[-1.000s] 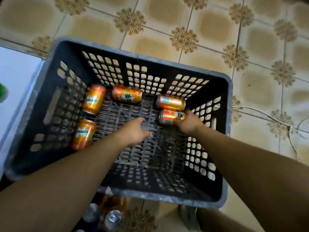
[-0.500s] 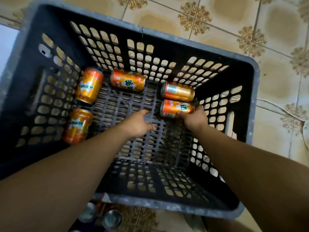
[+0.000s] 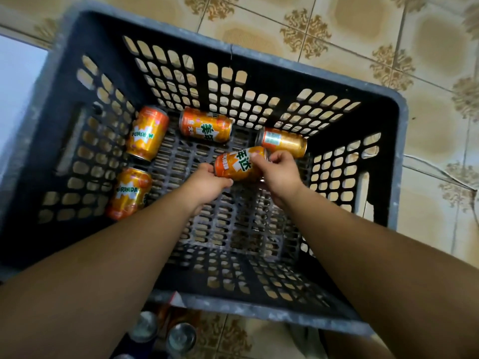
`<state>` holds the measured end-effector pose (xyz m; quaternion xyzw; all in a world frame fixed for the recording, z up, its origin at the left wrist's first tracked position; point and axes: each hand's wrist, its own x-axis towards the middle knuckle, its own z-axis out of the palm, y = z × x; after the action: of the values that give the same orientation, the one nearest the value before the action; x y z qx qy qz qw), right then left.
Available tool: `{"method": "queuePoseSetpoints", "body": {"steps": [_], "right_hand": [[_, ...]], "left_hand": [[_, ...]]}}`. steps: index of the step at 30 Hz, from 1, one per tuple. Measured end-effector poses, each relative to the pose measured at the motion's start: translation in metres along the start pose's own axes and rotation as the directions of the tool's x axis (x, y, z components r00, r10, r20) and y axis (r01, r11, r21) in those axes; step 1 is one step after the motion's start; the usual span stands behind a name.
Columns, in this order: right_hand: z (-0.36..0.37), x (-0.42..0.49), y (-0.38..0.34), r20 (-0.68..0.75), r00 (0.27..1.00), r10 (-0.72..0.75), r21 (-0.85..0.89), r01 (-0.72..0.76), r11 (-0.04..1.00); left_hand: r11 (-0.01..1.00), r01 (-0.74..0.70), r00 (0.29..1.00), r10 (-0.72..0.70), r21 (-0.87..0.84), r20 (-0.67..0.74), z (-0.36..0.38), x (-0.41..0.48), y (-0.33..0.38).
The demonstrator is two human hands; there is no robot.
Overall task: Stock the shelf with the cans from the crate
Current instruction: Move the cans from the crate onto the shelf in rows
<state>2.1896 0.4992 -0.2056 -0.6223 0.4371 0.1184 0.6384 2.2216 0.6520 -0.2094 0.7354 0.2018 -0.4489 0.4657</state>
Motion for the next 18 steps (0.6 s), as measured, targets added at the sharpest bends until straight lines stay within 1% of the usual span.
{"method": "queuePoseSetpoints", "body": {"steps": [2, 4, 6, 8, 10, 11, 12, 14, 16, 18], "right_hand": [[0.005, -0.015, -0.025, 0.013, 1.000, -0.026, 0.035, 0.026, 0.999], [0.006, -0.035, -0.052, 0.050, 0.995, -0.086, 0.001, 0.086, 0.996], [0.009, -0.062, -0.079, 0.102, 0.982, -0.161, -0.038, 0.166, 0.985], [0.016, -0.093, -0.109, 0.156, 0.960, -0.232, -0.044, 0.241, 0.969], [0.025, -0.134, -0.139, 0.188, 0.936, -0.298, -0.034, 0.310, 0.950], [0.030, -0.155, -0.152, 0.202, 0.925, -0.322, -0.022, 0.333, 0.943], [0.037, -0.179, -0.166, 0.217, 0.911, -0.351, -0.023, 0.364, 0.931], [0.048, -0.226, -0.190, 0.265, 0.871, -0.413, -0.080, 0.446, 0.891], [0.061, -0.279, -0.214, 0.343, 0.812, -0.473, -0.138, 0.541, 0.829], [0.073, -0.331, -0.239, 0.389, 0.748, -0.538, -0.176, 0.634, 0.753]], "left_hand": [[0.996, 0.012, 1.000, -0.010, -0.093, 0.020, -0.008, -0.018, 0.002], [0.991, -0.027, 0.999, 0.030, -0.128, 0.024, -0.022, -0.040, 0.007], [0.989, -0.140, 0.990, 0.140, -0.056, -0.011, -0.042, -0.070, 0.017], [0.964, -0.263, 0.964, 0.264, 0.024, -0.027, -0.061, -0.104, 0.032], [0.937, -0.347, 0.937, 0.348, 0.032, -0.025, -0.080, -0.148, 0.049], [0.921, -0.385, 0.921, 0.387, 0.050, -0.046, -0.089, -0.173, 0.056], [0.901, -0.428, 0.899, 0.432, 0.065, -0.073, -0.099, -0.201, 0.065], [0.863, -0.500, 0.848, 0.506, 0.076, -0.160, -0.118, -0.252, 0.078], [0.831, -0.551, 0.801, 0.553, 0.078, -0.230, -0.142, -0.304, 0.083], [0.805, -0.587, 0.767, 0.588, 0.090, -0.256, -0.167, -0.352, 0.082]]}}
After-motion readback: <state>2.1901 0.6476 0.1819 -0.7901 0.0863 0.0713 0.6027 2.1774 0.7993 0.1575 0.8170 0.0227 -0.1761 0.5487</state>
